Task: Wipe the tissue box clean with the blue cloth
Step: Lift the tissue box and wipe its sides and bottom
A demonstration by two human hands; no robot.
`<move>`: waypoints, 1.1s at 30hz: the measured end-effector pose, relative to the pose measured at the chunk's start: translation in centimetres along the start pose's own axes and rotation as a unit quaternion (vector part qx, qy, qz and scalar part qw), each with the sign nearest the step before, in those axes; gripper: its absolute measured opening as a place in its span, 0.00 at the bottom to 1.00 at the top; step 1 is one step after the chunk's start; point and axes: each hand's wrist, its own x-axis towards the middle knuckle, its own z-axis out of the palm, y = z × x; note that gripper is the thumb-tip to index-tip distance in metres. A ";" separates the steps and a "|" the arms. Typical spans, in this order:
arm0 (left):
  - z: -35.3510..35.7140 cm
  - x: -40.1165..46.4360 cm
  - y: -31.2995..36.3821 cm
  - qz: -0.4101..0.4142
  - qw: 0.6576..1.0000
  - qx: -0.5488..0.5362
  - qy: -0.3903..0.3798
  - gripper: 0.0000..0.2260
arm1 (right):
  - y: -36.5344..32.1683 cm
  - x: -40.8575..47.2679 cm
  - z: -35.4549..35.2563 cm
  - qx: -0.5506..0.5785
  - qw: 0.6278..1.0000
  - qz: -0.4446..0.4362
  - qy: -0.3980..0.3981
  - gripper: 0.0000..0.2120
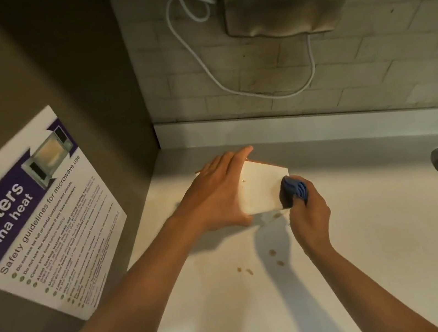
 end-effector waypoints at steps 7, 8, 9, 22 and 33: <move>-0.8 1.0 1.4 0.015 0.998 -0.050 -0.018 0.50 | -4.0 -0.9 -0.4 0.072 0.962 -0.183 -0.188 0.29; -1.0 1.1 1.4 0.017 0.998 -0.051 -0.022 0.50 | -4.0 -0.7 -0.8 0.038 0.947 -0.209 -0.243 0.33; -1.2 1.1 1.3 0.020 0.998 -0.048 -0.024 0.49 | -3.8 -0.5 -1.2 -0.005 0.928 -0.230 -0.294 0.40; -2.4 0.7 2.8 0.033 0.996 -0.046 -0.064 0.50 | -2.9 1.6 -1.8 -0.153 0.909 -0.298 -0.247 0.55; 0.8 -2.0 -2.0 -0.074 0.983 -0.168 -0.029 0.46 | -1.0 1.7 -3.5 0.000 0.939 -0.170 -0.298 0.55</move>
